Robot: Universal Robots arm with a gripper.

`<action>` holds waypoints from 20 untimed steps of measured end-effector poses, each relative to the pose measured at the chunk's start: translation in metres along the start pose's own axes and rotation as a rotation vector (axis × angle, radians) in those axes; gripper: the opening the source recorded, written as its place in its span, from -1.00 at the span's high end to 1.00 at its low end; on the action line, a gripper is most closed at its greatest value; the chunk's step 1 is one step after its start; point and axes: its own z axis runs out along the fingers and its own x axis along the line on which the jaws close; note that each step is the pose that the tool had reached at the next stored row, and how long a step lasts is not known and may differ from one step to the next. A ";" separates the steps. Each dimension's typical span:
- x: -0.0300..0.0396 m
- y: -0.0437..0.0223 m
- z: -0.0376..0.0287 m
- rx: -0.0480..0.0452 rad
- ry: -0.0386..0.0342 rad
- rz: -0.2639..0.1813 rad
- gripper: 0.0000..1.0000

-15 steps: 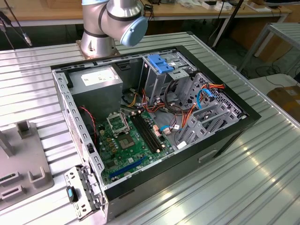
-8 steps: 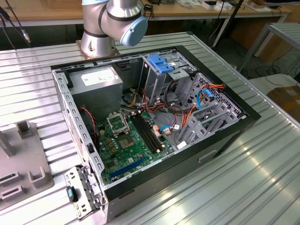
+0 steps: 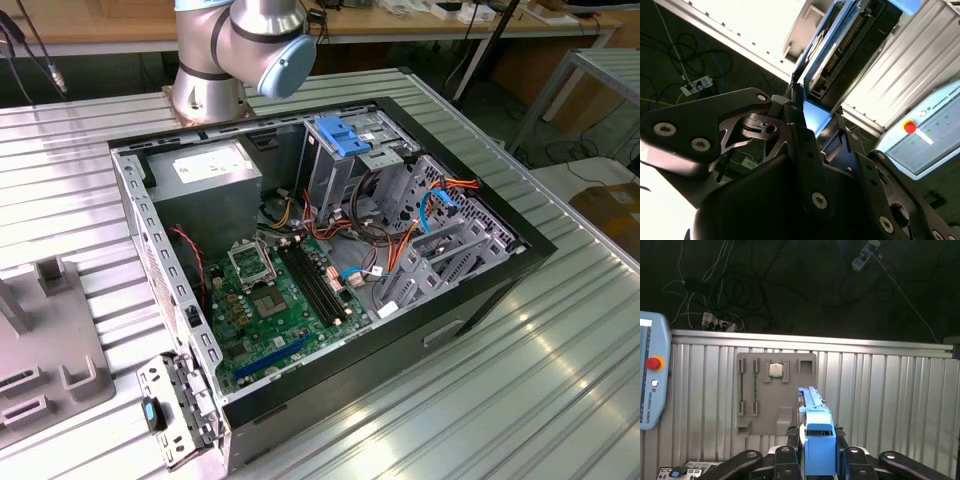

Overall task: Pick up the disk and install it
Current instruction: 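Pick up the disk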

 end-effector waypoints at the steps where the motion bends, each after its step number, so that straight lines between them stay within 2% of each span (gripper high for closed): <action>1: -0.0001 -0.0019 0.0000 0.0001 0.0000 0.000 0.27; 12: -0.0017 -0.0201 0.0003 0.0001 0.0000 -0.001 0.27; 13: -0.0017 -0.0266 0.0004 0.0000 0.0000 -0.002 0.27; 15: -0.0002 -0.0656 0.0011 0.0002 -0.0001 -0.003 0.27; 16: 0.0001 -0.0730 0.0012 0.0001 0.0000 -0.003 0.27; 17: 0.0006 -0.0840 0.0014 0.0002 -0.0001 -0.003 0.27; 20: 0.0016 -0.1071 0.0017 -0.0001 0.0000 -0.004 0.27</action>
